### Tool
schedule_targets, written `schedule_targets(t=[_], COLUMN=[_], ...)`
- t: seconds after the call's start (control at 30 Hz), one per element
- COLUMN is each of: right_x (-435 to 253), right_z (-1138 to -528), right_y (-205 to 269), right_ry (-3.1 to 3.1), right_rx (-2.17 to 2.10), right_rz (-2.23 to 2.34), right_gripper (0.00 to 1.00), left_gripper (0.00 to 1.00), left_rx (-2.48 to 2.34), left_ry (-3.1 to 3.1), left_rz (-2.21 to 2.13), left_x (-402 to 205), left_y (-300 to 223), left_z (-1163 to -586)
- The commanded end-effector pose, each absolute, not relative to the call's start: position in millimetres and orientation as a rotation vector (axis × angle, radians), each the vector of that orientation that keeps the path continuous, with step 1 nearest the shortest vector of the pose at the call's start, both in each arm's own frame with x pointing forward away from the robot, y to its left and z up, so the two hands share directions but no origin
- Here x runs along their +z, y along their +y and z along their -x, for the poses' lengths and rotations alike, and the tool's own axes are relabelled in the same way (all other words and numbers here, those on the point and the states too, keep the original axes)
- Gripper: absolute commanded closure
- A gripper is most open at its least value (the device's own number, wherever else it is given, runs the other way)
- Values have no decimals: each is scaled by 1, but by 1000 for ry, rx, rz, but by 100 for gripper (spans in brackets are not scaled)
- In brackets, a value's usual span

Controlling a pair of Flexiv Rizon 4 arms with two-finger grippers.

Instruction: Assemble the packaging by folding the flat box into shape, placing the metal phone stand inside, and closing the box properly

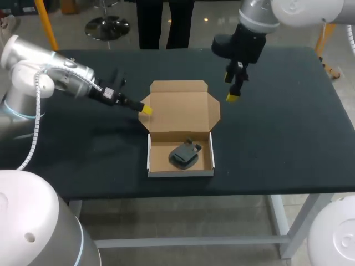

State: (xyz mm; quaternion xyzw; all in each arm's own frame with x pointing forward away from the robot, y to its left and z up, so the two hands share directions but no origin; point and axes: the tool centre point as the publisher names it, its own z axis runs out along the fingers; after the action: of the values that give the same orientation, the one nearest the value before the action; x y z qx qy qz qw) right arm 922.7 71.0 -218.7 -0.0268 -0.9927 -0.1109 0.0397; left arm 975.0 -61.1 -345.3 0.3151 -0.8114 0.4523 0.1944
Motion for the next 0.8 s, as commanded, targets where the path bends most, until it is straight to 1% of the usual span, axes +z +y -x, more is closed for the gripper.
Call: schedule_targets(t=[0.03, 0.13, 0.27, 0.73, 0.8], right_x=[-218, -218, -217, -212, -211], right_z=[-929, -930, -931, -927, -926], right_y=[79, 82, 84, 90, 91], right_ry=[-2962, -2961, -2960, -2965, -2967], right_rx=[-300, -292, -287, -279, -278], right_rz=[66, 62, 61, 40, 35], right_gripper=[0, 0, 0, 0, 0], left_gripper=[49, 54, 58, 64, 66], left_rx=[1269, 1280, 1290, 1363, 1376], left_ry=[-2256, -2252, -2249, -2330, -2352], left_rz=[-839, -815, -797, -685, -665], left_x=[-347, -346, -344, -330, -329], left_y=[-66, -69, -72, -80, -82], left_z=[-977, -975, -972, -952, -950])
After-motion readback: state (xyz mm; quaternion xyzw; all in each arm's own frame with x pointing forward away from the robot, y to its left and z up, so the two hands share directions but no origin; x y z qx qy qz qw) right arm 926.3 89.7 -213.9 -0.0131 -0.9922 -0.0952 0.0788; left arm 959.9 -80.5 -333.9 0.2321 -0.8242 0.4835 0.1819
